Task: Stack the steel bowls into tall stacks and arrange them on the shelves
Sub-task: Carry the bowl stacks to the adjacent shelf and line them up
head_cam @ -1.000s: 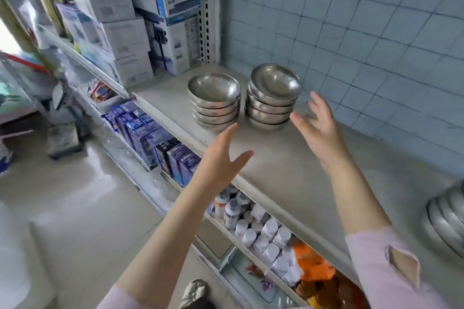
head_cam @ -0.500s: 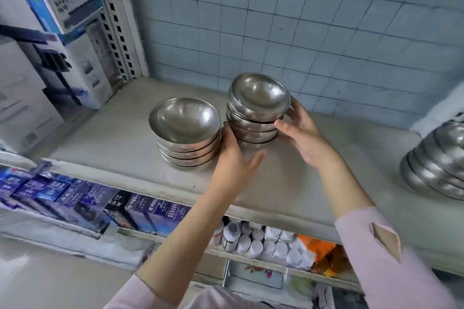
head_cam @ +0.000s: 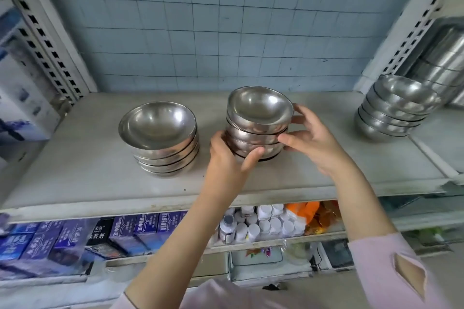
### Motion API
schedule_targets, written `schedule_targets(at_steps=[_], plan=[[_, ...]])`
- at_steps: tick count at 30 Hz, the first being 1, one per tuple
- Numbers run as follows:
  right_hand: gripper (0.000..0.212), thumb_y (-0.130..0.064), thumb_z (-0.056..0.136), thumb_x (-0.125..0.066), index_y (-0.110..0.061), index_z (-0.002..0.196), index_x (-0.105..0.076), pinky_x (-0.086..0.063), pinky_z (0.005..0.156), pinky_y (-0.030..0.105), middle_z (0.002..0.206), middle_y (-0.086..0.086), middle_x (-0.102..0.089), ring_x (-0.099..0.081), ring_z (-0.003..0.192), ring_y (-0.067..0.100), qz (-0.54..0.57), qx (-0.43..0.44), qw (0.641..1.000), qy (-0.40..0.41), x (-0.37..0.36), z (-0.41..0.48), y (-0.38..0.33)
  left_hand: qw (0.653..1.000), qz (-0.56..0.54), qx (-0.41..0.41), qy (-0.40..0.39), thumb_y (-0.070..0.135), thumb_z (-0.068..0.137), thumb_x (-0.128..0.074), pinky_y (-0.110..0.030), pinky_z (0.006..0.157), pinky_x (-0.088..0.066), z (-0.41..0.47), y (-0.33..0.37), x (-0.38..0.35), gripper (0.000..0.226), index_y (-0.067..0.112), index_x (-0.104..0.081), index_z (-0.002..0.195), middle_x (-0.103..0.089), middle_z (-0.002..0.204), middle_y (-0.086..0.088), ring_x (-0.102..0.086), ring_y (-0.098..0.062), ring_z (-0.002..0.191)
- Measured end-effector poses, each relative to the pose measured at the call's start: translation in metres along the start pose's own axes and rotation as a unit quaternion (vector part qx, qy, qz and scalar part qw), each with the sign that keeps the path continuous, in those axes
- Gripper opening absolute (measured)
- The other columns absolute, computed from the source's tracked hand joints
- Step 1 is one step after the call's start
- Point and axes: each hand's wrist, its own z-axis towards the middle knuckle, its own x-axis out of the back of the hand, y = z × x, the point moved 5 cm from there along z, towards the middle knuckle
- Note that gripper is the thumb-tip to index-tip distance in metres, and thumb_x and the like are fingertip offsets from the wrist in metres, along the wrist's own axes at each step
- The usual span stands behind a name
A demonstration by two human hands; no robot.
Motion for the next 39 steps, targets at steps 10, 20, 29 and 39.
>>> schedule_targets(at_steps=[10, 20, 29, 39], plan=[[0.099, -0.035, 0.059, -0.087, -0.039, 0.144, -0.038, -0.048, 0.098, 0.025, 0.144, -0.012, -0.051, -0.049, 0.133, 0.008, -0.037, -0.013, 0.998, -0.039, -0.001, 0.014, -0.011, 0.997, -0.07, -0.038, -0.02, 0.064, 0.077, -0.057, -0.04, 0.113, -0.035, 0.011, 0.004, -0.002, 0.098, 0.025, -0.011, 0.153, -0.031, 0.155, 0.0, -0.034, -0.012, 0.14], [0.096, -0.019, 0.063, -0.089, -0.023, 0.146, -0.042, -0.05, 0.089, 0.016, 0.117, -0.003, -0.069, -0.062, 0.116, 0.008, -0.038, -0.008, 0.999, -0.006, 0.001, 0.009, -0.013, 0.996, -0.067, -0.049, -0.034, 0.071, 0.071, -0.062, -0.042, 0.111, -0.037, 0.015, -0.005, -0.001, 0.105, 0.026, -0.015, 0.152, -0.038, 0.152, 0.006, -0.038, -0.012, 0.138], [0.119, -0.055, 0.043, -0.094, -0.038, 0.146, -0.037, -0.045, 0.107, 0.034, 0.139, -0.006, -0.056, -0.057, 0.125, 0.012, -0.063, -0.003, 0.998, -0.021, -0.005, 0.004, -0.007, 0.995, -0.036, -0.057, -0.071, 0.066, 0.075, -0.065, -0.022, 0.112, -0.029, 0.017, -0.01, -0.001, 0.11, 0.018, -0.007, 0.155, -0.031, 0.156, 0.001, -0.031, -0.006, 0.14], [0.117, -0.04, 0.05, -0.096, -0.028, 0.15, -0.037, -0.044, 0.109, 0.037, 0.135, -0.009, -0.06, -0.058, 0.123, 0.01, -0.082, 0.014, 0.997, -0.003, -0.006, 0.005, -0.011, 0.994, -0.015, -0.044, -0.098, 0.059, 0.075, -0.06, -0.021, 0.097, -0.037, 0.018, -0.015, 0.001, 0.104, 0.015, -0.008, 0.154, -0.044, 0.148, -0.001, -0.044, -0.015, 0.133]])
